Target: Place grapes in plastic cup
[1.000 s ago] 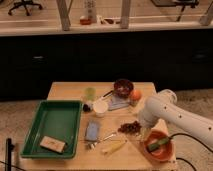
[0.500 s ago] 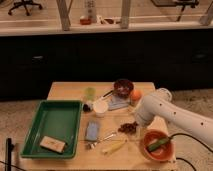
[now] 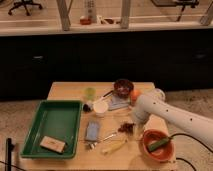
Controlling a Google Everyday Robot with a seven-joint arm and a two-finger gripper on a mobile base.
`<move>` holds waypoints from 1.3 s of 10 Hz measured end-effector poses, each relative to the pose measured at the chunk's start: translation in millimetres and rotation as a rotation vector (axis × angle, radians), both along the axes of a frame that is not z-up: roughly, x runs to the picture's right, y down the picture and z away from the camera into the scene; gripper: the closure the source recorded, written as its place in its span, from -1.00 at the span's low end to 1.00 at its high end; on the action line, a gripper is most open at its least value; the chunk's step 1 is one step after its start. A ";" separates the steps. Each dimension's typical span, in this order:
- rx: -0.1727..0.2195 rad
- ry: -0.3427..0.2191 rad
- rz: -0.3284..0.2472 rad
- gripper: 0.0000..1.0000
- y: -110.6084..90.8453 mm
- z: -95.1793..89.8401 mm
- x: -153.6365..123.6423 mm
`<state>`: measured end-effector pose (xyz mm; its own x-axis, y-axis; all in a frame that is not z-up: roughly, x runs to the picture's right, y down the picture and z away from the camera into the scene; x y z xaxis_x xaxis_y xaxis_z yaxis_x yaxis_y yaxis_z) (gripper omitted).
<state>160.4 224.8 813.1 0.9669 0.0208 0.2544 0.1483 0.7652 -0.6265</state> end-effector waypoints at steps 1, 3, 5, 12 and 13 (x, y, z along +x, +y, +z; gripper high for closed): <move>-0.005 0.005 0.004 -0.60 1.6 4.3 0.9; -0.015 0.021 0.020 -0.60 6.0 12.2 9.1; -0.021 0.033 0.032 -0.60 8.8 19.1 16.4; 0.004 0.054 0.051 0.62 5.4 21.4 25.3; 0.010 0.052 0.051 0.78 4.3 19.2 24.8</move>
<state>185.2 229.0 832.3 0.9766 0.0679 0.2043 0.0766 0.7772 -0.6245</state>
